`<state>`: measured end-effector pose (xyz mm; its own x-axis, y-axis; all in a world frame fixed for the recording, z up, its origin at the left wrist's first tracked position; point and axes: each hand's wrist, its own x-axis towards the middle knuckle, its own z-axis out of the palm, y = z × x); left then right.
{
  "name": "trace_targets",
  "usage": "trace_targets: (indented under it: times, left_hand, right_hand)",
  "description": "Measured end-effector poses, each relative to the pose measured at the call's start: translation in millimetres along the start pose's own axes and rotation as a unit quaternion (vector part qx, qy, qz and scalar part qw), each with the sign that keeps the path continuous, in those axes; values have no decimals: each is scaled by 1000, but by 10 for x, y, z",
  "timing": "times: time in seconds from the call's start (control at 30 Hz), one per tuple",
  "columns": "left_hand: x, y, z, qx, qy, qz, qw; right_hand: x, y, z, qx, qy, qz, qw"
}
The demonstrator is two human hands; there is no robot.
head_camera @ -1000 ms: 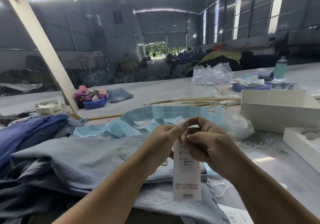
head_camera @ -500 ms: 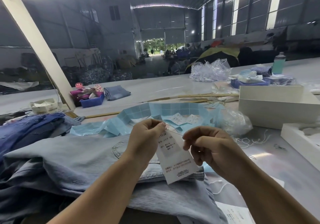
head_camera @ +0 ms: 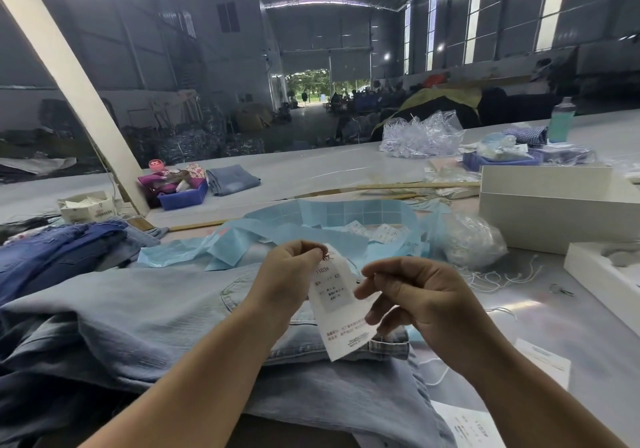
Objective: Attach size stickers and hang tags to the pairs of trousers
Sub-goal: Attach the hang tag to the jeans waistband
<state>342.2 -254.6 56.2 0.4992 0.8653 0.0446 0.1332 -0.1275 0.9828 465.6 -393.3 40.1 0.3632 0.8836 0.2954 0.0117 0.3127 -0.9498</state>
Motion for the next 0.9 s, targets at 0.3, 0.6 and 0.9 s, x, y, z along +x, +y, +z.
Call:
trace_targets:
  times: [0.3,0.6,0.9]
  left_hand:
    - [33,35,-12,11,8,101,995]
    - [-93,52,250,58,-123,184,973]
    - [-129,27,306,62,-173,195,963]
  right_hand:
    - [43,-63,20,-303,216,-159,915]
    - [-18,-111,76,-304,129,-150,932]
    - [-18,-48,-28,-298,150,-130,934]
